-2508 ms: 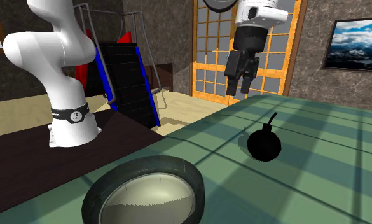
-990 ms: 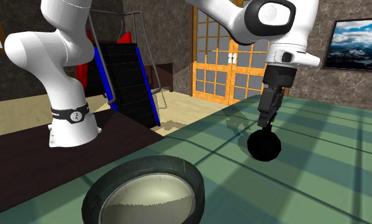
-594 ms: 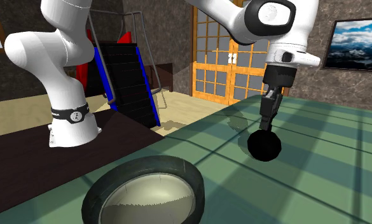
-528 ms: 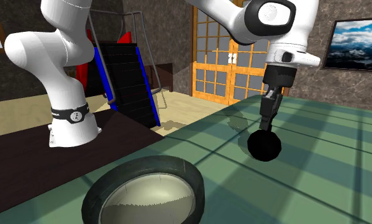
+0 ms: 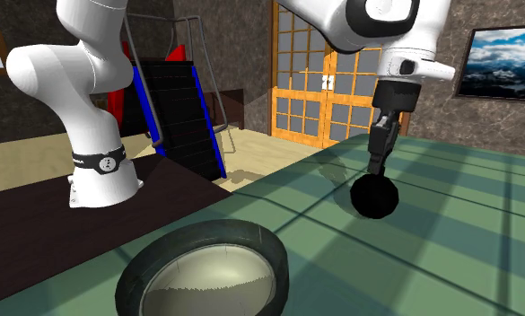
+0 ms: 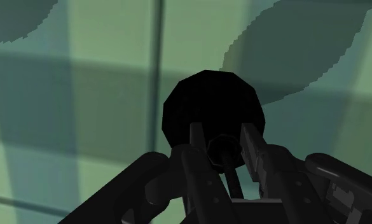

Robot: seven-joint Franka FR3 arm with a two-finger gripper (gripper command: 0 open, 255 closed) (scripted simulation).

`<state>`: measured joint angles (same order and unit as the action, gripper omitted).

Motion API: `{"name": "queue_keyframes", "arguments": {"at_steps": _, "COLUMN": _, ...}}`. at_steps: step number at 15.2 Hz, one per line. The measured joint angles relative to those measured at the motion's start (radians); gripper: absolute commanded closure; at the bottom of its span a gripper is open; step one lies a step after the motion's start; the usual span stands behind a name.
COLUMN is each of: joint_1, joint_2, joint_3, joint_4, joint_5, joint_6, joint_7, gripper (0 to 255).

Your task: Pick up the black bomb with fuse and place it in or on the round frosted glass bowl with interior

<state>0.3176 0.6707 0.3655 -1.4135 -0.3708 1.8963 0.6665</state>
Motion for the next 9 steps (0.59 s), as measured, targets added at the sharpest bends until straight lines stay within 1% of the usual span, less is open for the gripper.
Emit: {"name": "queue_keyframes", "arguments": {"at_steps": 9, "joint_1": 0.002, "joint_2": -0.039, "joint_3": 0.01, "joint_4": 0.058, "joint_5": 0.018, "joint_6": -0.093, "joint_7": -0.02, "gripper": 255}}
